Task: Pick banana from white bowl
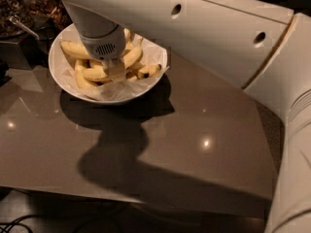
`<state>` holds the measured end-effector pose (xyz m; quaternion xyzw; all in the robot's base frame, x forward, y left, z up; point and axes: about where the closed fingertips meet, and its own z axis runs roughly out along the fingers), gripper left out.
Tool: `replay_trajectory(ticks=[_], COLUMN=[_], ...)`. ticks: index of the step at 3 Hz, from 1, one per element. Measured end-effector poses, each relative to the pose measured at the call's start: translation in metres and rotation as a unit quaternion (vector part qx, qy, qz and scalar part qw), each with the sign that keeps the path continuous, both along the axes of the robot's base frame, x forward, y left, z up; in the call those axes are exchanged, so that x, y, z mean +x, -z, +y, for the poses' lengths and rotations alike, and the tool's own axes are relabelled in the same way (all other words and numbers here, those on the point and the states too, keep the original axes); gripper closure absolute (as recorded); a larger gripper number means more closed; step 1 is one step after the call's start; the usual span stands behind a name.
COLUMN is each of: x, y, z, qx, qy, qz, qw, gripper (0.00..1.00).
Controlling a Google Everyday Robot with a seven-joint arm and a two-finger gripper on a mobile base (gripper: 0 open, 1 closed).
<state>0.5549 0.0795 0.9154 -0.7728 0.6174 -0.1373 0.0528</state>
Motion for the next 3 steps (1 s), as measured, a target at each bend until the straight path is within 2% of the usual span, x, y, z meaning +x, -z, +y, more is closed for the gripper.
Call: replay_trajectory(ticks=[1, 2, 3], x=[0.0, 0.0, -0.005], y=[0.0, -0.001, -0.021], z=[0.0, 0.0, -0.003], qx=[0.0, 0.0, 0.019], qy=[0.0, 0.0, 0.007], qz=[0.0, 0.0, -0.03], qw=[1.0, 1.0, 0.9994], gripper=[0.97, 1.0, 1.0])
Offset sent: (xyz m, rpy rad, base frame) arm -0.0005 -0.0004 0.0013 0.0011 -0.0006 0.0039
